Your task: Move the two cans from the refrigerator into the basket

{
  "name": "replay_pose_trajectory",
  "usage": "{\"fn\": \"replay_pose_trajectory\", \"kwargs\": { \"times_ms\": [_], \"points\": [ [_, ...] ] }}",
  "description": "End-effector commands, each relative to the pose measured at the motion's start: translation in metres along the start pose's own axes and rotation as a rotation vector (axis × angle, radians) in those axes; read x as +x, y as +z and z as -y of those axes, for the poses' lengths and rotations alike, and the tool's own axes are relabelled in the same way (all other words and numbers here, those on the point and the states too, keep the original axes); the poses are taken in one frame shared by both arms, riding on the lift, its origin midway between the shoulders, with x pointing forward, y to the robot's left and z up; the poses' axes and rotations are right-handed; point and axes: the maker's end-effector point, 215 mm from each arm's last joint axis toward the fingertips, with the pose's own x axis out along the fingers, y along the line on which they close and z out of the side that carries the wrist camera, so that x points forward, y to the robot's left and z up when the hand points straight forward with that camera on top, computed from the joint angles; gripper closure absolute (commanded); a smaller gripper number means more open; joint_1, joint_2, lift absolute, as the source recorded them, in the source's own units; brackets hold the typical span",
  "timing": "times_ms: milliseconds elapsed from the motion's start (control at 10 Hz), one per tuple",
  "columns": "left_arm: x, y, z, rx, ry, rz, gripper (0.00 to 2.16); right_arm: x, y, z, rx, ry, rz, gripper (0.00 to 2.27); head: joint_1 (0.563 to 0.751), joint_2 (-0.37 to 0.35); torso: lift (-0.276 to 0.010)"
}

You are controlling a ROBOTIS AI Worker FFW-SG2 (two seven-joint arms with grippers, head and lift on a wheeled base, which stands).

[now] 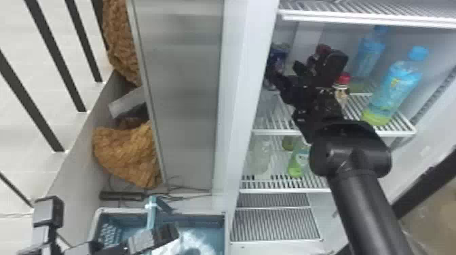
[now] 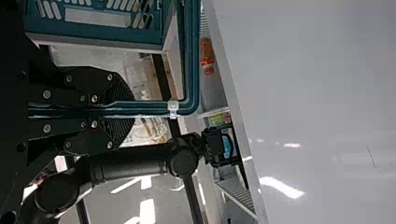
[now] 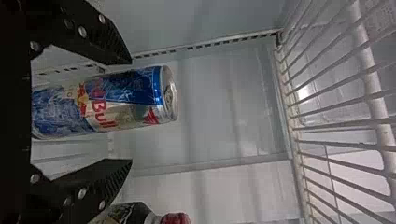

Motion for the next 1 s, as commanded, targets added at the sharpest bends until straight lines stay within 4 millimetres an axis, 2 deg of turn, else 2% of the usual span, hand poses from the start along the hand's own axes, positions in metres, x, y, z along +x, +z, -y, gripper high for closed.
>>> {"fn": "replay_pose_trajectory", "kwargs": {
  "times_ms": [0,100,200,900],
  "points": [
    [-0.001,0.0,0.0,-0.001,0.0,0.001,1.19,0.0,-0.006,-0.001,0.007,0.003,-0.026,0.89,0.695,-0.097,-0.031],
    [0.0,0.001,0.0,0.003,0.0,0.003,1.19,0.0,-0.008,-0.001,0.003,0.001,-0.031,1.19,0.695,-0.095,-0.031],
    [0.0,0.001,0.0,0.001,-0.001,0.002,1.19,0.0,-0.009,0.0,0.002,0.0,-0.033,1.28,0.695,-0.095,-0.031],
    [-0.001,0.003,0.001,0.007,-0.003,0.012,1.19,-0.01,-0.004,0.0,-0.03,-0.001,-0.017,1.28,0.695,-0.096,-0.031]
  ]
}}
